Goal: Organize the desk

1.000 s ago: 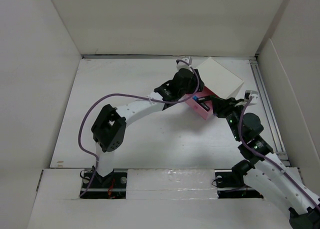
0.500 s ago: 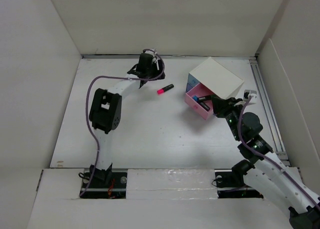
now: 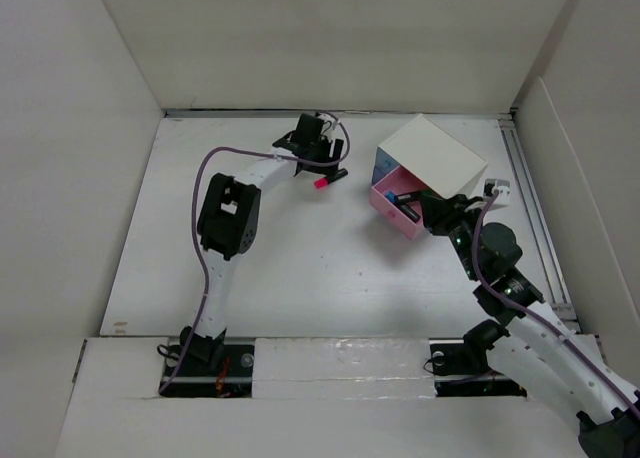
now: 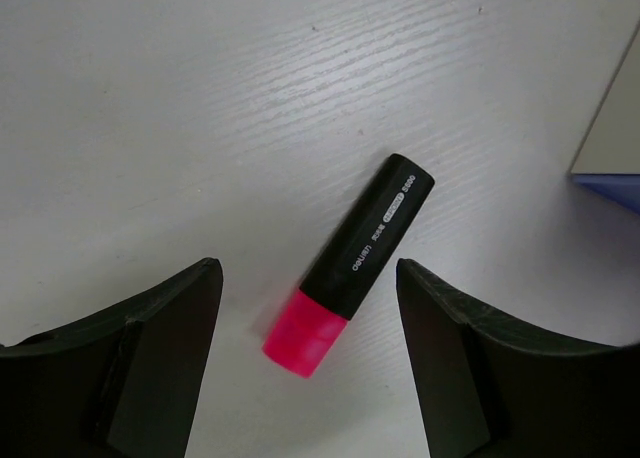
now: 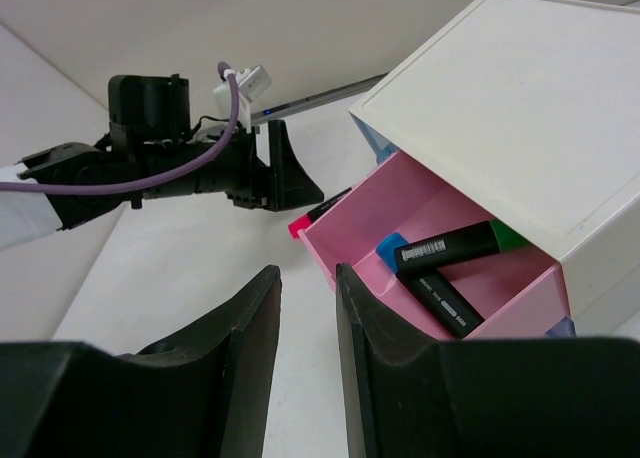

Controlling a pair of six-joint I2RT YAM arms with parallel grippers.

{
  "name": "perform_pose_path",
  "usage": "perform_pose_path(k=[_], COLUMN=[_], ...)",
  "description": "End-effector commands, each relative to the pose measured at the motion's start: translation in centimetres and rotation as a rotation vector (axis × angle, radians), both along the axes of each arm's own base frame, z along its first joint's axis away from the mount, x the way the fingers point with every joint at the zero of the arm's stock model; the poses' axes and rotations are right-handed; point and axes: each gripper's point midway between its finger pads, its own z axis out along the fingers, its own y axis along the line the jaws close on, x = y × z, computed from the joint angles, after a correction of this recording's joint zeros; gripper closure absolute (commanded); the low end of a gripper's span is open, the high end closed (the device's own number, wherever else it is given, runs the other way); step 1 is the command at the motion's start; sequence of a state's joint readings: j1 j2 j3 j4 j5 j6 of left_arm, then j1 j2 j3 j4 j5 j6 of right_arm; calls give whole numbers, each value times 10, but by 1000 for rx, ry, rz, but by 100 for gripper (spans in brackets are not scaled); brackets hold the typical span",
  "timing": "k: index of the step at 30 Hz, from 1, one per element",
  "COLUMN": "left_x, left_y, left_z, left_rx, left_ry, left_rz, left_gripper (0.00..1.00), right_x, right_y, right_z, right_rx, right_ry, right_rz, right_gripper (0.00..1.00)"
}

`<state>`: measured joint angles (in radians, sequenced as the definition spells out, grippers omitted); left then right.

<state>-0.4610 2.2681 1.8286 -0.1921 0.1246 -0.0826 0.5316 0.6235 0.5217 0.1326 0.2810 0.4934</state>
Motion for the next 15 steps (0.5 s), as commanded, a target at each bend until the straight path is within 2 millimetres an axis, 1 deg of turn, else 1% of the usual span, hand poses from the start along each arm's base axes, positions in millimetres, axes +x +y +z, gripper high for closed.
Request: perform_pose_path(k=[1, 2, 3, 4, 5, 7, 8, 9, 10, 12, 13, 14, 15], left_x=[-6, -8, -12, -11, -14, -19, -17, -18, -18, -19, -19, -19, -20], left_y=[3, 4, 0, 3, -2, -2, -3, -1, 0, 2, 8, 8, 10], left_z=[-14, -20, -21, -24, -27, -35, -36, -38, -42, -46, -53, -53, -52], left_rx=[33, 46, 56, 72, 131, 194, 220, 249, 257, 266, 286, 286, 290], left_ry=[38, 41, 44, 46, 23, 28, 17, 14, 20, 28, 32, 32, 35], left_rz=[-61, -70, -81, -69, -88, -102, -97, -88, -85, -74, -51, -51, -30], left_gripper=[34, 34, 36, 36, 37, 38, 42, 44, 47, 60, 80, 80, 90], right_x=[0, 0, 0, 0, -1, -1, -1, -1, -1, -2, -3, -3, -3], right_y=[3, 3, 3, 3, 3, 3, 4, 3, 3, 2, 1, 1, 1], right_z=[18, 18, 18, 18, 19, 18, 18, 20, 19, 21, 21, 22, 21], right_rx=[26, 26, 26, 26, 29, 27, 27, 29, 28, 32, 33, 34, 33], right_ry=[-50, -50, -50, -50, -52, -51, -51, -55, -52, -60, -60, -63, -60], right_rz=[10, 10, 12, 12, 12, 13, 15, 13, 16, 10, 10, 10, 10], right_gripper=[65, 65, 65, 65, 65, 65, 65, 65, 66, 65, 65, 65, 65])
